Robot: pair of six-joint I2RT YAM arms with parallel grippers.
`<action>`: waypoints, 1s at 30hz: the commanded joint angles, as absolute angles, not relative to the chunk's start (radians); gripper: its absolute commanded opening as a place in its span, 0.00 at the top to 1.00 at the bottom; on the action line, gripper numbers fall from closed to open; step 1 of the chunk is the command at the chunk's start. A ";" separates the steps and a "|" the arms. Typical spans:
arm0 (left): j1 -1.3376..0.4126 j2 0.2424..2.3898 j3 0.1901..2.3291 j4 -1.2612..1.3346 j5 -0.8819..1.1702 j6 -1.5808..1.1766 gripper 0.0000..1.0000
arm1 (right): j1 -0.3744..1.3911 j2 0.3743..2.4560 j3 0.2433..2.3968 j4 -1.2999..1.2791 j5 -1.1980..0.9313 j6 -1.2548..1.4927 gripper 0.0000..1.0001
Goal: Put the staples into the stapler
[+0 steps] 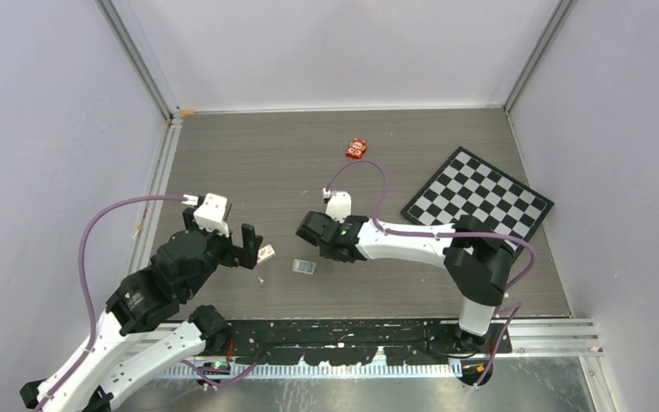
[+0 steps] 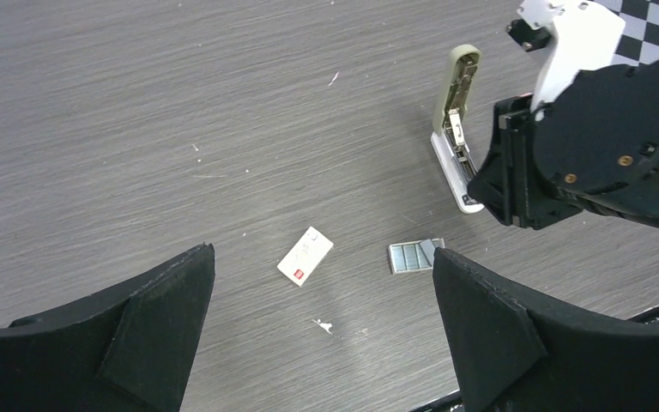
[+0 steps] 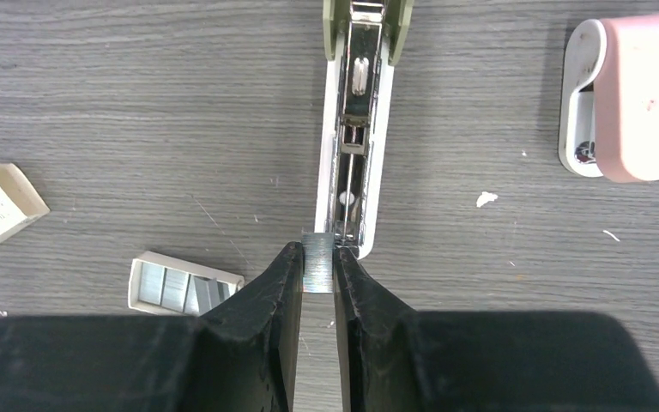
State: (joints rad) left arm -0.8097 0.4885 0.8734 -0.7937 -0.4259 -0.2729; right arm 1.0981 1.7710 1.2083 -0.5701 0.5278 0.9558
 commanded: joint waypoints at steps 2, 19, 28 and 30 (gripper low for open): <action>-0.811 0.457 0.864 -0.727 -0.390 -0.237 0.00 | 1.102 1.801 1.294 -0.607 0.608 0.994 0.76; -0.811 0.453 0.859 -0.718 -0.378 -0.232 0.00 | 1.095 1.830 1.308 -0.611 0.640 0.990 0.75; -0.811 0.457 0.858 -0.718 -0.381 -0.230 0.00 | 1.090 1.835 1.298 -0.598 0.642 0.988 0.75; -0.812 0.459 0.859 -0.718 -0.380 -0.229 0.00 | 1.090 1.834 1.297 -0.595 0.646 0.989 0.75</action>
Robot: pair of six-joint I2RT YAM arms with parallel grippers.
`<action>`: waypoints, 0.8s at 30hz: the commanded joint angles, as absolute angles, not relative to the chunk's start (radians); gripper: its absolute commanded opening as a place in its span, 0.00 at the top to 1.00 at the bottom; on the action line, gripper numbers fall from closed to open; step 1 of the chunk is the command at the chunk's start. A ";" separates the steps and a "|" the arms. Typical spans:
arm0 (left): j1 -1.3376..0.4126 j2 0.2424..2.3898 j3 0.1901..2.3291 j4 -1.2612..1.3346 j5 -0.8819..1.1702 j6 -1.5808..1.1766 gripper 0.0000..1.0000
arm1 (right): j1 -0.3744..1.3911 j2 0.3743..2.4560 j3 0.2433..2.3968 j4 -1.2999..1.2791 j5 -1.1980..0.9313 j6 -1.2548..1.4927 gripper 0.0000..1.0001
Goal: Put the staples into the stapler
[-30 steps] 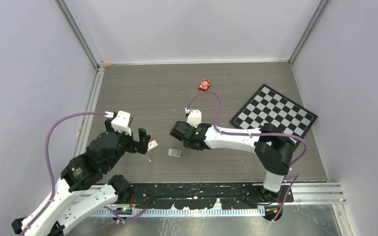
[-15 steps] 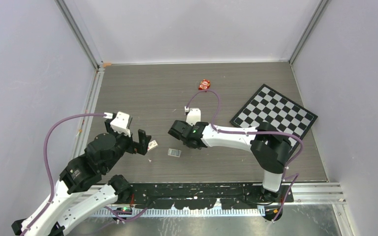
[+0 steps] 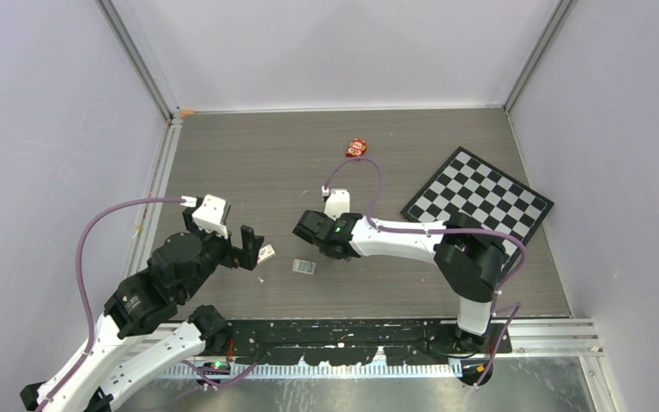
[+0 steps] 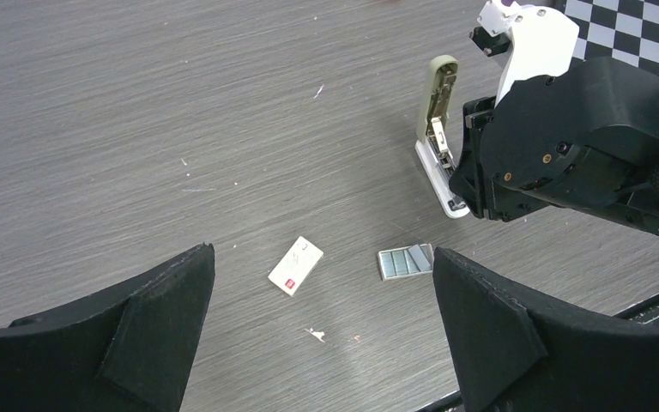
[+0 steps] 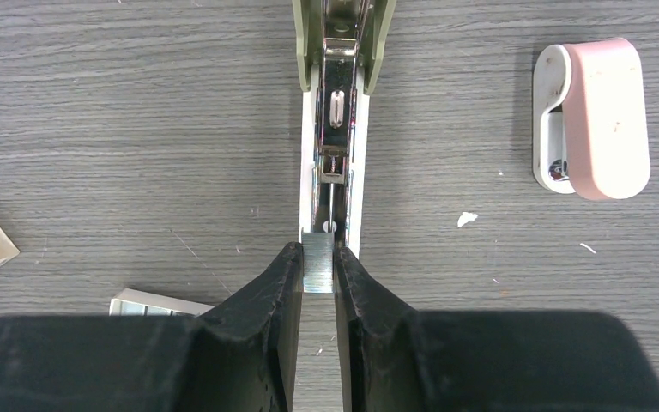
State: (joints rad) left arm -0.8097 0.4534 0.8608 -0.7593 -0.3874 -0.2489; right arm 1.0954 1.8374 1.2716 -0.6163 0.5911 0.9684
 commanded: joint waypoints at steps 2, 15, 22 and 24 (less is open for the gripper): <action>-0.811 0.462 0.859 -0.718 -0.378 -0.229 0.00 | 1.087 1.831 1.294 -0.590 0.648 0.987 0.75; -0.811 0.462 0.859 -0.721 -0.377 -0.227 0.00 | 1.072 1.812 1.269 -0.572 0.641 0.990 0.75; -0.811 0.457 0.856 -0.718 -0.376 -0.227 0.00 | 1.071 1.813 1.266 -0.574 0.635 0.995 0.75; -0.811 0.458 0.856 -0.717 -0.374 -0.227 0.00 | 1.072 1.813 1.262 -0.574 0.633 0.995 0.75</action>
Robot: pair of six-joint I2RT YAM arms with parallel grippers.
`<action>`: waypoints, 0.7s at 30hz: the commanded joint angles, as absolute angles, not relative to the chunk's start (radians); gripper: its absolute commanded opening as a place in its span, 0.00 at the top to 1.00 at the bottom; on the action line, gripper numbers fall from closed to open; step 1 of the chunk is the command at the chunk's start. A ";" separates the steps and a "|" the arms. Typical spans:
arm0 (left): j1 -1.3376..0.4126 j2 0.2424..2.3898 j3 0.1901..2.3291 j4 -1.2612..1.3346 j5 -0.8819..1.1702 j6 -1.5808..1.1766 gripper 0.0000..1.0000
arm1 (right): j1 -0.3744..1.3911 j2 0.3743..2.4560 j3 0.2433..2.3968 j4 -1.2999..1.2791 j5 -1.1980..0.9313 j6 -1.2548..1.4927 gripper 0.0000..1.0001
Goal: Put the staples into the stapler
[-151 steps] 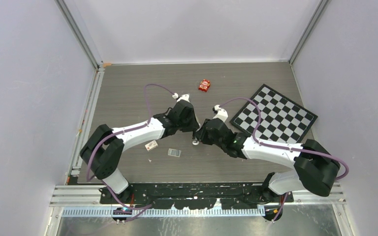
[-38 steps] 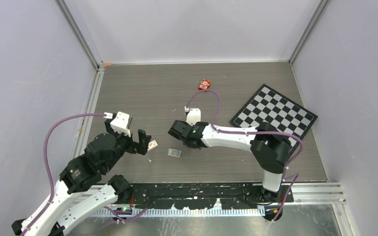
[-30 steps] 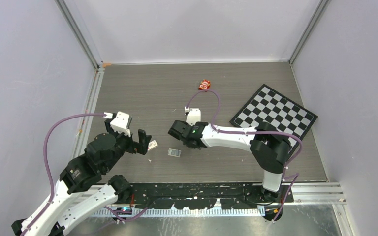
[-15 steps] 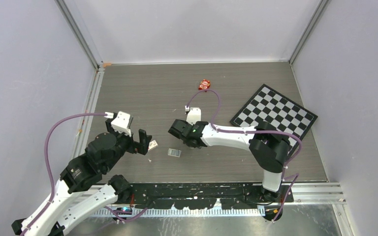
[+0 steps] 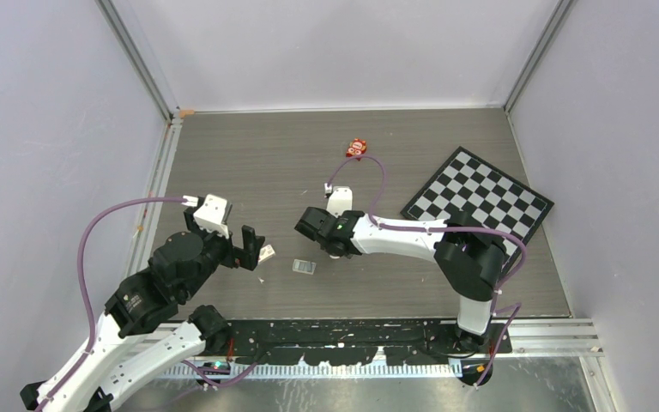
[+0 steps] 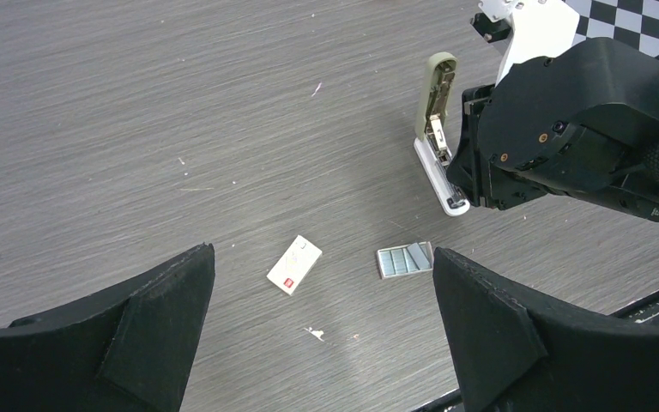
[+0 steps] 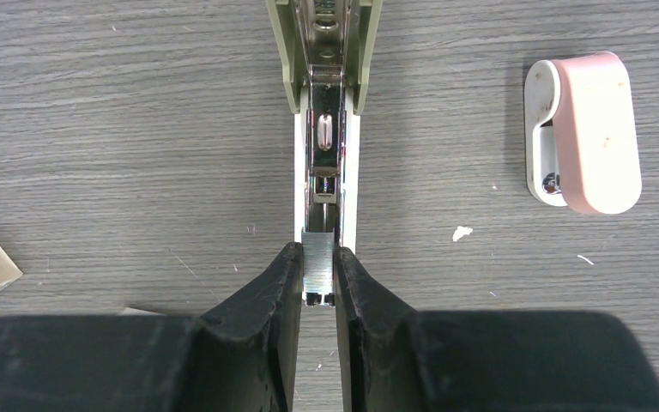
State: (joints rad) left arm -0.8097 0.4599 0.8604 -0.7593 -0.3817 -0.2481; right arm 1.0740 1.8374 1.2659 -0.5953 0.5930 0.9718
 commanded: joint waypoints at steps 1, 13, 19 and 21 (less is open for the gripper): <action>-0.812 0.460 0.856 -0.717 -0.374 -0.227 0.00 | 1.072 1.813 1.259 -0.572 0.629 0.997 0.75; -0.811 0.453 0.856 -0.720 -0.373 -0.229 0.00 | 1.072 1.830 1.243 -0.560 0.610 1.005 0.75; -0.811 0.450 0.856 -0.722 -0.374 -0.229 0.00 | 1.071 1.844 1.241 -0.556 0.601 1.008 0.75; -0.811 0.446 0.856 -0.720 -0.376 -0.229 0.00 | 1.072 1.848 1.241 -0.557 0.600 1.008 0.76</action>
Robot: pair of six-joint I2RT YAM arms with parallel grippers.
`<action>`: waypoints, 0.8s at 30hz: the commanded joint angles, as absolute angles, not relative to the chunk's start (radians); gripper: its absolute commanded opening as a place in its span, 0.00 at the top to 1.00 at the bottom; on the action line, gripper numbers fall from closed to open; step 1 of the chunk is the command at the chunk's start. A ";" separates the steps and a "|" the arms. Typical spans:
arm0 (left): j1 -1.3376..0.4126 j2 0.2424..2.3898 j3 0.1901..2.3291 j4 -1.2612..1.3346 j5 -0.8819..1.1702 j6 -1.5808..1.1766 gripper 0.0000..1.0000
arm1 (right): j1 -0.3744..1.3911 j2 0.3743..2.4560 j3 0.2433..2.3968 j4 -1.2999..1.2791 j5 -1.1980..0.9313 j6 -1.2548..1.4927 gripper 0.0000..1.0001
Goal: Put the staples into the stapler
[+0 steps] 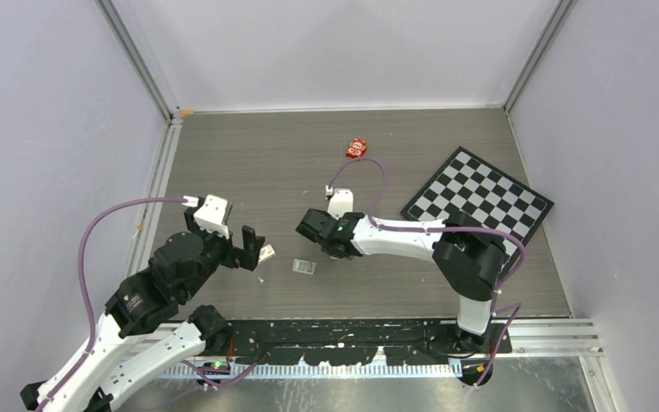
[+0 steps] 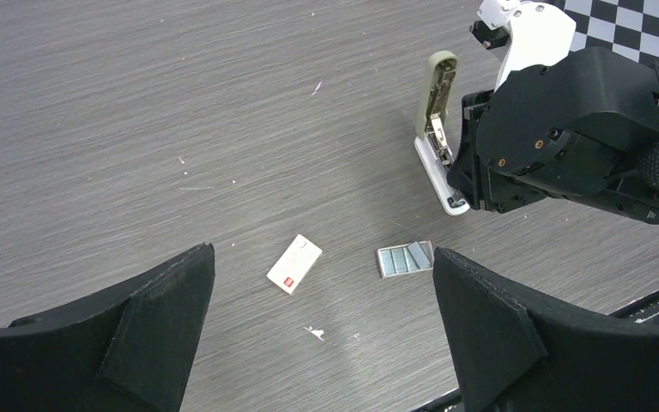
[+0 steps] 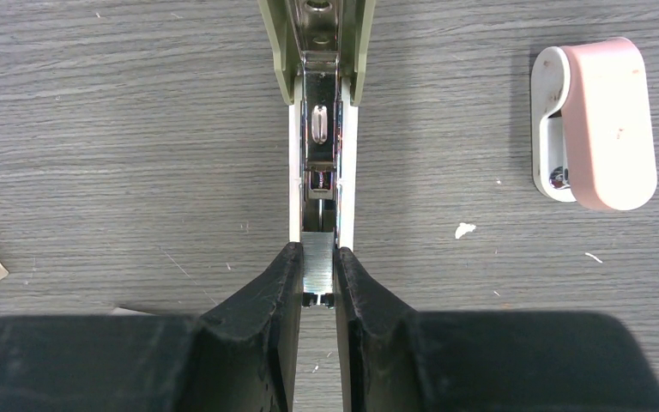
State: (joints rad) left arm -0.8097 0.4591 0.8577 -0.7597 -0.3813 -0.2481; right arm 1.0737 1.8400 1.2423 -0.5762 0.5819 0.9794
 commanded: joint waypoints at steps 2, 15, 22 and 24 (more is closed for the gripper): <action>-0.811 0.443 0.855 -0.719 -0.376 -0.229 0.00 | 1.071 1.848 1.242 -0.558 0.600 1.008 0.75; -0.812 0.474 0.857 -0.731 -0.415 -0.223 0.00 | 1.071 1.806 1.267 -0.580 0.597 1.001 0.65; -0.812 0.520 0.860 -0.756 -0.418 -0.310 0.00 | 1.043 1.730 1.259 -0.538 0.543 0.828 0.60; -0.811 0.549 0.858 -0.748 -0.370 -0.333 0.00 | 1.015 1.682 1.233 -0.496 0.504 0.773 0.56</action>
